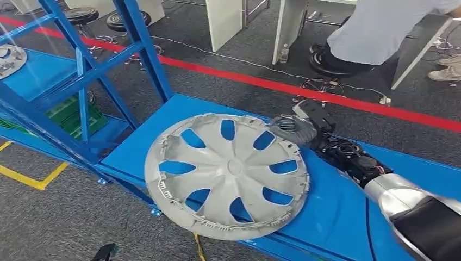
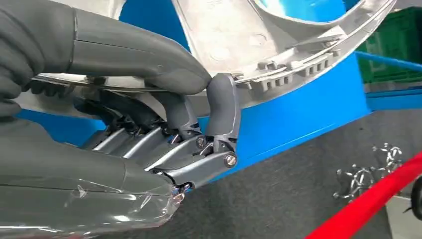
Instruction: Take the parts from the cabinet and place them on the table.
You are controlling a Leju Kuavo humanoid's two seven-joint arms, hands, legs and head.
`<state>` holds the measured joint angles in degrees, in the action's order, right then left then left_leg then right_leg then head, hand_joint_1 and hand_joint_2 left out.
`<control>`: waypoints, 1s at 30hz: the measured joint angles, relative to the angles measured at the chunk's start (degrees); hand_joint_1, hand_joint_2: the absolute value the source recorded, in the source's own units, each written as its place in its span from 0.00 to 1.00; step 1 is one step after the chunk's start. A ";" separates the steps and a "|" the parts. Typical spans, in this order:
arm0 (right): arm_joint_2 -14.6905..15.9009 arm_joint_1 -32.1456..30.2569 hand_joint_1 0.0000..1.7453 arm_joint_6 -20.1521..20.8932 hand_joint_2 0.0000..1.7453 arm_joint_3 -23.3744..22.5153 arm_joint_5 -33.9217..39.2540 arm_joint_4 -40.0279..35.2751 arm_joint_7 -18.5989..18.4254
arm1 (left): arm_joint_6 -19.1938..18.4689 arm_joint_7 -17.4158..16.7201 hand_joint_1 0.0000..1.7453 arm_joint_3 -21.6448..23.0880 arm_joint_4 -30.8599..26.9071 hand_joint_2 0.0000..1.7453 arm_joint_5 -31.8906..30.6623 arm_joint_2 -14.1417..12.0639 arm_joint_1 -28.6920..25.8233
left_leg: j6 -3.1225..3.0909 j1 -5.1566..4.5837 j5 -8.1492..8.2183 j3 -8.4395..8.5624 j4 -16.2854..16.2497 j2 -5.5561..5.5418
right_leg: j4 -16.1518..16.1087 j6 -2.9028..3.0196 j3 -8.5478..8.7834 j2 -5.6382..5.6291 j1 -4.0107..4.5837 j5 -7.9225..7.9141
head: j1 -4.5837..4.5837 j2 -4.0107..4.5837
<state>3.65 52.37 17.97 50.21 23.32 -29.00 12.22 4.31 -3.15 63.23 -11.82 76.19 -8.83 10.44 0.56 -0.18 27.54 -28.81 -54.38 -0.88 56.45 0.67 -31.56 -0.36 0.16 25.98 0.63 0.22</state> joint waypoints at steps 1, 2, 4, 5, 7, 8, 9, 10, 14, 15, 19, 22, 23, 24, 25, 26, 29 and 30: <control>0.00 0.05 1.00 -0.02 1.00 0.20 -0.17 0.20 0.07 | 0.00 -0.09 0.00 0.00 0.00 0.00 0.00 0.00 0.04 | 0.00 0.00 0.00 0.00 -0.01 0.00 | 0.00 0.00 0.00 0.00 0.00 0.00 | 0.00 0.00; 0.00 0.08 1.00 -0.04 1.00 0.39 -0.26 0.35 0.09 | 0.00 -0.13 0.00 0.00 0.00 0.00 0.00 0.00 0.07 | 0.00 0.00 0.00 0.00 -0.01 0.00 | 0.00 0.00 0.00 0.00 0.00 0.00 | 0.02 0.00; 0.00 0.09 1.00 -0.15 1.00 0.72 -0.39 0.57 0.13 | 0.00 -0.13 0.00 0.00 0.00 0.00 0.00 0.00 0.10 | 0.00 0.00 0.00 0.00 -0.01 0.00 | 0.00 0.00 0.00 0.00 0.00 0.00 | 0.02 0.00; 0.00 0.09 1.00 -0.17 1.00 0.90 -0.39 0.70 0.13 | 0.00 -0.13 0.00 0.00 0.00 0.00 0.00 0.00 0.11 | 0.00 0.00 0.00 0.00 -0.01 0.00 | 0.00 0.00 0.00 0.00 0.00 0.00 | 0.02 0.00; 0.00 0.11 1.00 -0.17 1.00 1.29 -0.39 0.83 0.13 | 0.00 -0.13 0.00 0.00 0.00 0.00 0.00 0.02 0.16 | 0.00 0.00 0.00 0.00 -0.01 0.00 | 0.00 0.00 0.00 0.00 0.00 0.00 | 0.02 0.00; 0.02 0.12 1.00 -0.18 1.00 1.42 -0.39 0.92 0.15 | 0.00 -0.13 0.00 0.00 0.00 0.00 0.00 0.00 0.19 | 0.00 0.00 0.00 0.00 0.00 0.00 | 0.00 0.00 0.00 0.00 0.00 0.00 | 0.02 0.00; 0.00 0.14 1.00 -0.17 1.00 1.53 -0.41 1.01 0.15 | 0.00 -0.13 0.00 0.00 0.00 0.00 -0.02 0.02 0.23 | 0.00 0.00 0.00 0.00 -0.01 0.00 | 0.00 0.00 0.00 0.00 0.00 0.00 | 0.04 0.00; 0.00 0.17 1.00 -0.18 1.00 1.68 -0.41 1.11 0.15 | 0.00 -0.13 0.00 0.00 0.00 0.00 -0.02 0.02 0.26 | 0.00 0.00 0.00 0.00 -0.01 0.00 | 0.00 0.00 0.00 0.00 0.00 0.00 | 0.02 0.00; 0.00 0.42 1.00 -1.49 1.00 2.32 -0.79 1.40 0.15 | 0.09 -0.13 0.00 0.00 0.00 0.00 0.00 0.02 0.33 | 0.00 0.00 0.00 0.00 -0.01 0.00 | 0.00 0.00 0.00 0.00 0.00 0.00 | 0.04 0.00; 0.02 0.49 1.00 -1.88 1.00 2.42 -0.83 1.55 0.17 | 0.09 -0.13 0.00 0.00 0.00 0.00 -0.02 0.02 0.33 | 0.00 0.00 0.00 0.00 0.00 0.00 | 0.00 0.00 0.00 0.00 0.00 0.00 | 0.00 0.00; 0.35 0.95 1.00 -3.54 1.00 2.64 -1.01 2.21 0.20 | 0.13 -0.33 0.00 0.02 0.00 0.00 -0.26 0.02 0.44 | 0.00 0.00 0.00 0.00 -0.02 0.00 | 0.00 0.00 0.00 0.01 0.00 0.00 | 0.04 0.00; 0.81 1.48 1.00 -4.39 1.00 2.64 -1.40 2.71 -0.11 | 0.13 -0.39 0.00 0.04 0.00 0.00 -0.39 0.02 0.53 | 0.00 0.00 0.00 0.00 -0.02 0.00 | 0.00 0.00 0.00 0.01 0.00 0.00 | 0.02 0.00; 0.94 1.57 1.00 -4.53 1.00 2.64 -1.60 2.84 -0.24 | 0.13 -0.39 0.00 0.07 0.00 0.00 -0.42 0.04 0.59 | 0.00 0.00 0.00 0.00 -0.02 0.00 | 0.00 0.00 0.00 0.00 0.00 0.00 | 0.02 0.00; 1.11 1.61 1.00 -4.79 1.00 2.64 -1.90 3.04 -0.35 | 0.13 -0.46 0.00 0.07 0.00 0.00 -0.42 0.04 0.66 | 0.00 0.00 0.00 0.00 -0.02 0.00 | 0.00 0.00 0.00 0.00 0.00 0.00 | 0.00 0.00; 1.27 1.61 1.00 -5.22 1.00 2.64 -2.34 3.19 -0.50 | 0.13 -0.52 0.00 0.07 0.00 0.00 -0.42 0.04 0.69 | 0.00 0.00 0.00 0.00 -0.02 0.00 | 0.00 0.00 0.00 0.00 0.00 0.00 | 0.00 0.00; 1.33 1.61 1.00 -5.66 1.00 2.67 -2.76 3.34 -0.68 | 0.13 -0.55 0.00 0.07 0.00 0.00 -0.44 0.04 0.70 | 0.00 0.00 0.00 0.00 -0.03 0.00 | 0.00 0.00 0.00 0.00 0.00 0.00 | 0.00 0.00; 1.64 1.62 0.17 -7.19 1.00 2.73 -3.89 3.95 -1.31 | 0.13 -0.74 0.00 0.07 0.00 0.00 -0.41 0.07 0.70 | 0.00 0.00 0.00 0.00 -0.03 0.00 | 0.00 0.00 0.00 0.00 0.00 0.00 | 0.00 0.00; 1.79 1.62 0.00 -7.56 1.00 2.73 -4.13 4.17 -1.51 | 0.13 -0.79 0.00 0.07 0.00 0.00 -0.42 0.07 0.69 | 0.00 0.00 0.00 0.00 -0.02 0.00 | 0.00 0.00 0.00 0.01 0.00 0.00 | 0.00 0.00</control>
<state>5.44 54.00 10.40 52.94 19.19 -24.83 10.71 4.44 -3.93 63.30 -11.82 75.78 -8.76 11.13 0.56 -0.18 27.54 -28.81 -54.40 -0.89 56.45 0.67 -31.57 -0.35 0.16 25.98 0.63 0.22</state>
